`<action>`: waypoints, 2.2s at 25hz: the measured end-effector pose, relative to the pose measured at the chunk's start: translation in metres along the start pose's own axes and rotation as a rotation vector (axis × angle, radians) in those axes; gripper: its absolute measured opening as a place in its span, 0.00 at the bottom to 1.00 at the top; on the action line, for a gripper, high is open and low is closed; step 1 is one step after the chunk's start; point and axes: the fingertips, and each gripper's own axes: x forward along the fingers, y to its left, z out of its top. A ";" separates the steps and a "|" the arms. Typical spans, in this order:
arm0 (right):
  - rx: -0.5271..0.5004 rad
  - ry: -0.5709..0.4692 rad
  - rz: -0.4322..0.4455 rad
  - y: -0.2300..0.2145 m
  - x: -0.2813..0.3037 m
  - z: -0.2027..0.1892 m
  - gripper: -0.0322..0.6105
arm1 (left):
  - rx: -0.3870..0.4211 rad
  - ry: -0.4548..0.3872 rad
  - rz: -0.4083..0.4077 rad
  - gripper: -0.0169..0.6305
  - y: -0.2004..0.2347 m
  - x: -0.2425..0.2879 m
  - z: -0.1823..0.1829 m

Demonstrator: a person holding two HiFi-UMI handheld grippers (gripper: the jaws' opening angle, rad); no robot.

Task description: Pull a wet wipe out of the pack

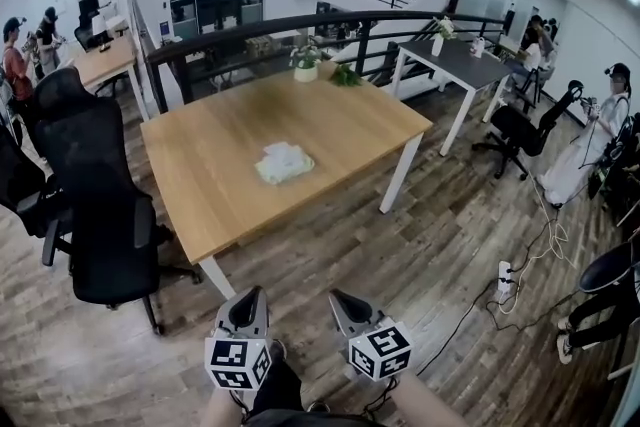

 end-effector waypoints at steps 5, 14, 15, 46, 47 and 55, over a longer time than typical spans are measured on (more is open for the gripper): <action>0.007 0.017 -0.001 -0.017 0.035 0.002 0.09 | -0.007 0.003 -0.014 0.05 0.020 0.036 0.005; 0.011 0.048 -0.035 -0.058 0.116 0.026 0.09 | -0.021 0.033 -0.039 0.05 0.070 0.114 0.022; 0.011 0.051 -0.035 -0.060 0.123 0.028 0.09 | -0.023 0.040 -0.042 0.05 0.074 0.121 0.022; 0.011 0.104 -0.118 -0.101 0.277 0.076 0.09 | -0.062 0.074 -0.142 0.05 0.184 0.244 0.055; 0.007 0.101 -0.113 -0.099 0.281 0.079 0.09 | -0.064 0.071 -0.140 0.05 0.188 0.244 0.056; -0.001 0.095 -0.116 -0.097 0.291 0.084 0.09 | -0.071 0.064 -0.143 0.05 0.198 0.248 0.059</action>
